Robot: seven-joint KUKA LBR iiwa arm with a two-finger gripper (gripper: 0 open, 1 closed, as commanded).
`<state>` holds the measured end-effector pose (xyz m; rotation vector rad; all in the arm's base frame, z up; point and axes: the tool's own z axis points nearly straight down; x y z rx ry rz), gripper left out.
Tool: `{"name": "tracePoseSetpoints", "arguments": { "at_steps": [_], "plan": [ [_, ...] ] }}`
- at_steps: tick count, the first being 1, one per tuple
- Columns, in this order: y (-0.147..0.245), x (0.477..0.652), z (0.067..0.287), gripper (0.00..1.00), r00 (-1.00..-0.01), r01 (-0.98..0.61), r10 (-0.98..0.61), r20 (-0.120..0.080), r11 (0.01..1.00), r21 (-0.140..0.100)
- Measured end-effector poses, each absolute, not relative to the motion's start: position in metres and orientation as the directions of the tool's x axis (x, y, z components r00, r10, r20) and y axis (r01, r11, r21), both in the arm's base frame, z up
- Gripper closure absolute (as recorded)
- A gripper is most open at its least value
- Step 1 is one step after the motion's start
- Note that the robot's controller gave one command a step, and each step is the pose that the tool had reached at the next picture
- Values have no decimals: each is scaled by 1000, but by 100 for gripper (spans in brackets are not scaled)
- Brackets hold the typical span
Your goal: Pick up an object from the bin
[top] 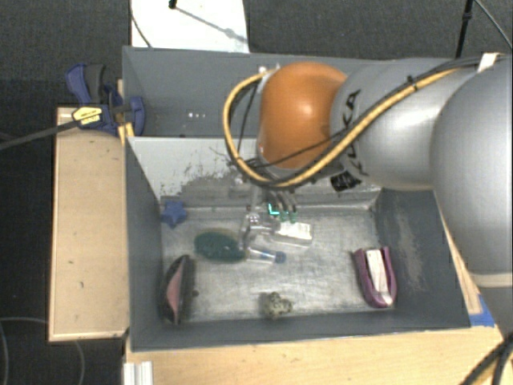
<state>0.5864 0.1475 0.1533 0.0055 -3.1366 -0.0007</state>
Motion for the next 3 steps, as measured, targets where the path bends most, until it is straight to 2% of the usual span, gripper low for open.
{"name": "tracePoseSetpoints", "arguments": {
  "at_steps": [1,2,3],
  "plan": [
    [150,572,72,0,-985,-171,-171,-3,985,2],
    [150,574,75,100,-986,-167,-167,-10,986,2],
    [152,560,216,100,-986,-166,-166,-10,986,1]
  ]
}}
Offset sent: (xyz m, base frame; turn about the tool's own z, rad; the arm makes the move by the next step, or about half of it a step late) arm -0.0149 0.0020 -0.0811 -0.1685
